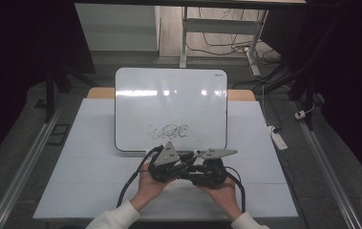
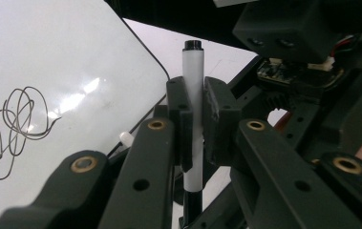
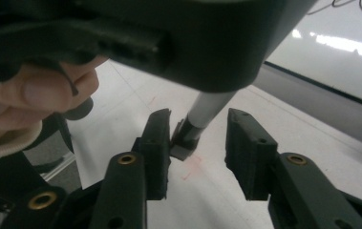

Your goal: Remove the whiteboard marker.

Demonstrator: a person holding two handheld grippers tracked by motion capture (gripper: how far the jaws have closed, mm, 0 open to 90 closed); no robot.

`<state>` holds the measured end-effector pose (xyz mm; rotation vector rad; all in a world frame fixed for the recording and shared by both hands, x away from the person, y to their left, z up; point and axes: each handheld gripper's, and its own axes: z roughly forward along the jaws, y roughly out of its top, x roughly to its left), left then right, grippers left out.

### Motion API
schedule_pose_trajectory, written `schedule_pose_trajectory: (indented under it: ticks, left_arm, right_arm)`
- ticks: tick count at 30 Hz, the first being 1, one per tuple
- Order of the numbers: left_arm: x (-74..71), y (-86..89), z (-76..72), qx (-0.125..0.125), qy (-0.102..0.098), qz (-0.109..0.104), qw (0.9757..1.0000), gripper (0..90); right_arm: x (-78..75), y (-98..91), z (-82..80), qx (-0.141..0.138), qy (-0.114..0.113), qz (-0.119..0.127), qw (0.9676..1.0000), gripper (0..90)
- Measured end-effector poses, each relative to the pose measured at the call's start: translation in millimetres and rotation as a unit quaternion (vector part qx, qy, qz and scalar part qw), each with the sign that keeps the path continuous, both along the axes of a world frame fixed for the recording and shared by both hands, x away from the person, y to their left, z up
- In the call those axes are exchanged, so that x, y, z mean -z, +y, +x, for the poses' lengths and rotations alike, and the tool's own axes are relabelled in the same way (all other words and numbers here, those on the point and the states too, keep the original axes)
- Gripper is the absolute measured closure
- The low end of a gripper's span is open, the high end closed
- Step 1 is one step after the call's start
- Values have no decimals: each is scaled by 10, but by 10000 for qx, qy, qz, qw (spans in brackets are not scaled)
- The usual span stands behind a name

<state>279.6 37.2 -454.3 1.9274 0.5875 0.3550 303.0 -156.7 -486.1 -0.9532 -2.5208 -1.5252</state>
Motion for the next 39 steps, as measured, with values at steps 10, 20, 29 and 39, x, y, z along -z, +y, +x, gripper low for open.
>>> schedule_pose_trajectory:
  ticks: [10,20,29,39]
  left_arm:
    - [47,-96,-27,43,-21,133,9999,810]
    - [32,-86,-38,166,95,-103,9998,674]
    - [-89,542,-139,-458,151,-341,9983,413]
    - [239,1501,-317,-1474,655,84,9869,366]
  right_arm:
    - [52,1,40,138,404,-36,9991,760]
    - [69,-7,21,214,227,-122,9994,770]
    - [-6,-157,22,441,-273,81,9986,771]
    - [-104,-308,25,606,-937,257,9934,772]
